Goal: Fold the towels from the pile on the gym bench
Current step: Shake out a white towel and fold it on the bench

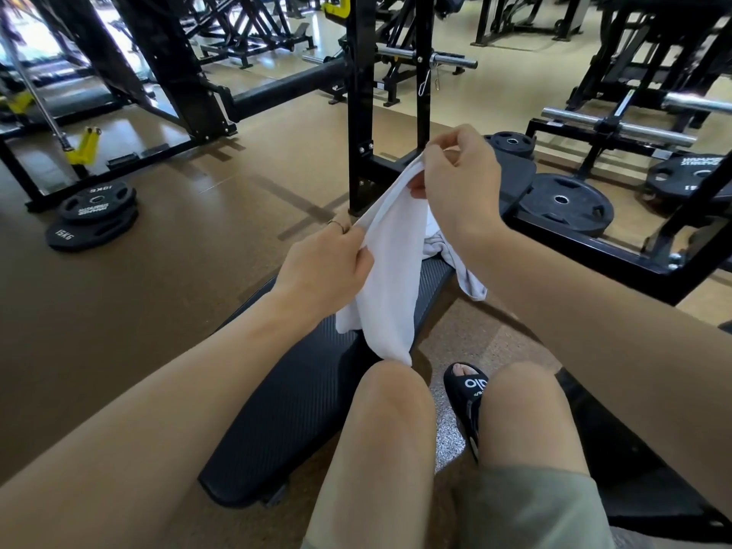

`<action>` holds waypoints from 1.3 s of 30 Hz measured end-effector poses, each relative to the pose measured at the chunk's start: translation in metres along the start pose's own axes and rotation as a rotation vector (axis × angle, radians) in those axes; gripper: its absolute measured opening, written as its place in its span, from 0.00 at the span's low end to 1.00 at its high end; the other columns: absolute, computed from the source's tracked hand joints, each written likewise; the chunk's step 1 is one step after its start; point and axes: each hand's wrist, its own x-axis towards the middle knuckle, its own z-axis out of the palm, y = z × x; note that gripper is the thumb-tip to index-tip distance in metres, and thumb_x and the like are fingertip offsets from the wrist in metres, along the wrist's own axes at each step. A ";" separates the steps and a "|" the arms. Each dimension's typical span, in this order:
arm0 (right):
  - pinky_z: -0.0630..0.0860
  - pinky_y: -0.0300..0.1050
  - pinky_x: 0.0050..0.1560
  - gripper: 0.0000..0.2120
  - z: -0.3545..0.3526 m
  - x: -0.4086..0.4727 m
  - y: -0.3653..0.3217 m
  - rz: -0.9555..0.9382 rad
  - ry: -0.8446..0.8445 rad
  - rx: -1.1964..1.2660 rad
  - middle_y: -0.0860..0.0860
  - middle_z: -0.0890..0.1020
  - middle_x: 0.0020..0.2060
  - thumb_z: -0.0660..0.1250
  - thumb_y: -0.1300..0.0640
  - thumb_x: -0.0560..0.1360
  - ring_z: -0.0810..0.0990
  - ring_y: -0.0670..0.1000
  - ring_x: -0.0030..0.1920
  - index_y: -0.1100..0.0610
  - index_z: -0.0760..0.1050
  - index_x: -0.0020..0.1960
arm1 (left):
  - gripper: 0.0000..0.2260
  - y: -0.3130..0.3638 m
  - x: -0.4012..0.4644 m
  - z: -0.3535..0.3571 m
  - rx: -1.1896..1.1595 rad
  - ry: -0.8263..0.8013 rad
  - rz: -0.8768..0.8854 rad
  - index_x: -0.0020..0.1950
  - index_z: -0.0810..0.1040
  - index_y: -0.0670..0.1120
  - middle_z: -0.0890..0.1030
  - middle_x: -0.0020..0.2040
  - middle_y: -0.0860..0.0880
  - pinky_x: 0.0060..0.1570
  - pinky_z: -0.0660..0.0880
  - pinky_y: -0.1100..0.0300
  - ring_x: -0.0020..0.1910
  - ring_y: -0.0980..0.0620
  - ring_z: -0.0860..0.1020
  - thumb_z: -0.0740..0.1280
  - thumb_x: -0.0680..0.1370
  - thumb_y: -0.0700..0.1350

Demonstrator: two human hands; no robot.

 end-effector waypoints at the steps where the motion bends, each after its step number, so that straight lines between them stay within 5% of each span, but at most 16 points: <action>1: 0.84 0.57 0.47 0.07 -0.002 0.002 0.000 -0.010 0.006 -0.007 0.55 0.84 0.39 0.61 0.61 0.78 0.85 0.57 0.41 0.51 0.74 0.45 | 0.11 -0.006 -0.002 0.003 0.010 -0.011 0.000 0.49 0.70 0.44 0.74 0.50 0.47 0.40 0.75 0.51 0.37 0.46 0.73 0.55 0.85 0.49; 10: 0.85 0.47 0.41 0.05 -0.010 0.013 0.006 0.020 0.069 0.006 0.51 0.79 0.36 0.59 0.64 0.80 0.85 0.54 0.37 0.56 0.72 0.48 | 0.18 -0.034 -0.008 0.000 0.182 0.002 0.110 0.39 0.79 0.43 0.74 0.42 0.51 0.37 0.76 0.53 0.35 0.46 0.74 0.60 0.82 0.52; 22: 0.85 0.47 0.41 0.04 -0.019 0.016 0.020 0.083 0.085 0.043 0.51 0.79 0.40 0.61 0.62 0.81 0.86 0.58 0.44 0.56 0.72 0.49 | 0.10 -0.055 -0.028 0.003 0.184 0.080 0.290 0.47 0.73 0.43 0.72 0.42 0.49 0.23 0.73 0.51 0.29 0.49 0.66 0.61 0.83 0.48; 26: 0.84 0.54 0.39 0.05 -0.035 0.017 0.033 0.066 0.019 -0.145 0.58 0.81 0.46 0.60 0.63 0.80 0.82 0.54 0.34 0.59 0.71 0.55 | 0.10 -0.062 -0.029 -0.008 0.225 0.105 0.295 0.48 0.72 0.42 0.73 0.42 0.48 0.23 0.72 0.53 0.29 0.49 0.65 0.59 0.84 0.48; 29: 0.79 0.61 0.36 0.05 -0.050 0.015 0.044 -0.117 -0.117 -0.426 0.58 0.78 0.40 0.59 0.63 0.77 0.77 0.59 0.34 0.59 0.69 0.53 | 0.13 -0.069 -0.031 -0.020 0.276 0.071 0.317 0.48 0.73 0.43 0.73 0.43 0.48 0.28 0.75 0.51 0.32 0.47 0.72 0.56 0.84 0.50; 34: 0.67 0.50 0.32 0.02 -0.068 0.005 0.050 -0.421 -0.340 -0.951 0.61 0.76 0.35 0.58 0.62 0.77 0.72 0.60 0.32 0.58 0.65 0.48 | 0.16 -0.070 -0.039 -0.042 0.358 0.070 0.379 0.46 0.77 0.43 0.75 0.41 0.47 0.29 0.76 0.51 0.35 0.44 0.77 0.55 0.84 0.50; 39: 0.67 0.51 0.35 0.08 -0.071 -0.001 0.045 -0.540 -0.382 -0.921 0.55 0.69 0.42 0.59 0.67 0.74 0.71 0.62 0.39 0.55 0.64 0.45 | 0.16 -0.068 -0.048 -0.058 0.510 0.107 0.416 0.44 0.78 0.44 0.76 0.39 0.48 0.25 0.69 0.58 0.33 0.46 0.77 0.57 0.84 0.50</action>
